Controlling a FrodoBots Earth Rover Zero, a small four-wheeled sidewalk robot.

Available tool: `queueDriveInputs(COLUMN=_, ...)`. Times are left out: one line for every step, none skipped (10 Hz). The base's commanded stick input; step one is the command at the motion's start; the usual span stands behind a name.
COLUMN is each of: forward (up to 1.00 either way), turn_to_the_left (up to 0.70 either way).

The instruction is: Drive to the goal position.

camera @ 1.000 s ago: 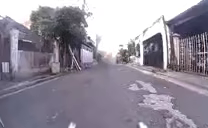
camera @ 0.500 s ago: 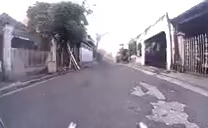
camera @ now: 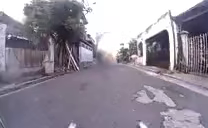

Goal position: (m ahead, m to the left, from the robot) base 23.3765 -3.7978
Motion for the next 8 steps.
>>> queueDriveInputs(forward=0.70, turn_to_the_left=0.00)
queueDriveInputs(forward=0.70, turn_to_the_left=0.00)
queueDriveInputs(forward=0.70, turn_to_the_left=0.00)
queueDriveInputs(forward=0.70, turn_to_the_left=0.00)
queueDriveInputs(forward=0.70, turn_to_the_left=0.00)
queueDriveInputs(forward=0.70, turn_to_the_left=0.00)
queueDriveInputs(forward=0.70, turn_to_the_left=0.00)
queueDriveInputs(forward=0.70, turn_to_the_left=0.00)
